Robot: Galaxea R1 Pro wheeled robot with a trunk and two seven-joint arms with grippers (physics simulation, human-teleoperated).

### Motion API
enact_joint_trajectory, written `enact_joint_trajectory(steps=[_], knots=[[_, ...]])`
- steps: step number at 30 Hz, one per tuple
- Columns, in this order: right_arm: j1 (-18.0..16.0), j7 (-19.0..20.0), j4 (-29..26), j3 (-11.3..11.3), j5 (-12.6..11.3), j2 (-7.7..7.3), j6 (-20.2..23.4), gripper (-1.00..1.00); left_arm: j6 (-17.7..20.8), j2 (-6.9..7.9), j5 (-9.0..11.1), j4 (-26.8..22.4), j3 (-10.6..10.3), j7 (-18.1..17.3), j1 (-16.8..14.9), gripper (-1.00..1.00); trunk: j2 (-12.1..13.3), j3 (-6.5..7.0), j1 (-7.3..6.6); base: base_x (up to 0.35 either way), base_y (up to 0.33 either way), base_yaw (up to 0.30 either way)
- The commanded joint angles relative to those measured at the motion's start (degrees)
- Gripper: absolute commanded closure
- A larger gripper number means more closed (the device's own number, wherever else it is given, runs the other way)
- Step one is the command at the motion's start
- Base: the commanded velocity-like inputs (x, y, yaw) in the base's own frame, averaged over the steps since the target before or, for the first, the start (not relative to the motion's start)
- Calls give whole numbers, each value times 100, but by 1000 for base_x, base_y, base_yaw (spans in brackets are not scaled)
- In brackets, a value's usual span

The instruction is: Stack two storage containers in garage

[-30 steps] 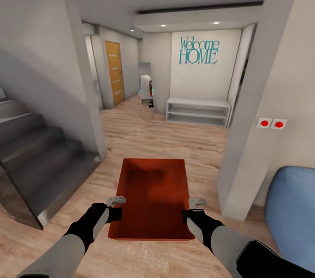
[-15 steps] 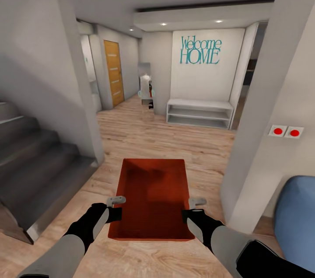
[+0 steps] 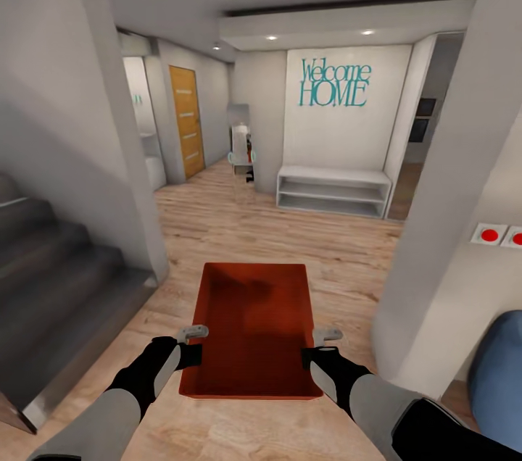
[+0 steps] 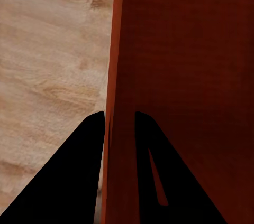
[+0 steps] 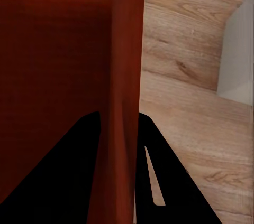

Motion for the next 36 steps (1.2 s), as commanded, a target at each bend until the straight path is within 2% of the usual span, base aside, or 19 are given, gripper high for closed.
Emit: enact_joint_trajectory(steps=[1,36], knots=[[-7,-57,-16,-24,147,-6,37,100,46,8,-179,-3,29,103,-4,100,-13,-13,7,323,0,0],[-7,-57,-16,-24,147,-6,37,100,46,8,-179,-3,30,103,-1,100,-13,-13,7,323,0,0]])
